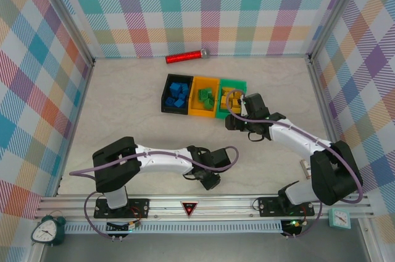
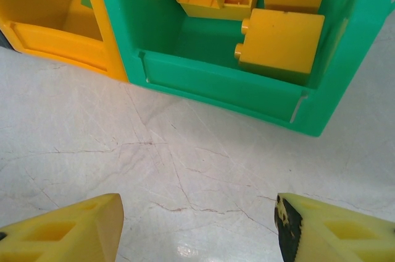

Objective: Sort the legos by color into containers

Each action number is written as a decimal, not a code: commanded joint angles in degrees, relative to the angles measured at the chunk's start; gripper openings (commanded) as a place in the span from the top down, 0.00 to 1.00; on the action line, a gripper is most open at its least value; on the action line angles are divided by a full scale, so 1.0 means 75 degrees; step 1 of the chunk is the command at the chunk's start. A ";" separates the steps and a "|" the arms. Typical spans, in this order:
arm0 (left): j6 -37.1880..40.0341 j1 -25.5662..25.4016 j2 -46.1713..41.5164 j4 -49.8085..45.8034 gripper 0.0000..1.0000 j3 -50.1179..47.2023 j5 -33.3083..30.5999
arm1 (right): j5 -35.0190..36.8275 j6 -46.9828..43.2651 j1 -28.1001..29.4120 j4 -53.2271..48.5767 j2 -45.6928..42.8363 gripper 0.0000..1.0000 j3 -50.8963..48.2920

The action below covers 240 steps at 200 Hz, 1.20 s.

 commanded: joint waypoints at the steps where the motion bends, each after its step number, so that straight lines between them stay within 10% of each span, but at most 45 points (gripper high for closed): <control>1: 0.0055 -0.0032 0.0155 0.0096 0.88 0.0087 -0.0187 | 0.0039 0.0103 -0.0031 0.0148 -0.0162 0.34 -0.0144; 137: 0.0097 0.1197 -0.1337 0.0272 1.00 0.0250 -0.1757 | -0.0048 0.0210 -0.0040 0.0270 -0.0011 0.33 -0.0350; 240: 0.0210 0.3959 -0.2479 0.1225 1.00 0.1024 -0.1753 | 0.0164 0.0011 -0.0065 0.0364 -0.0321 0.33 -0.0864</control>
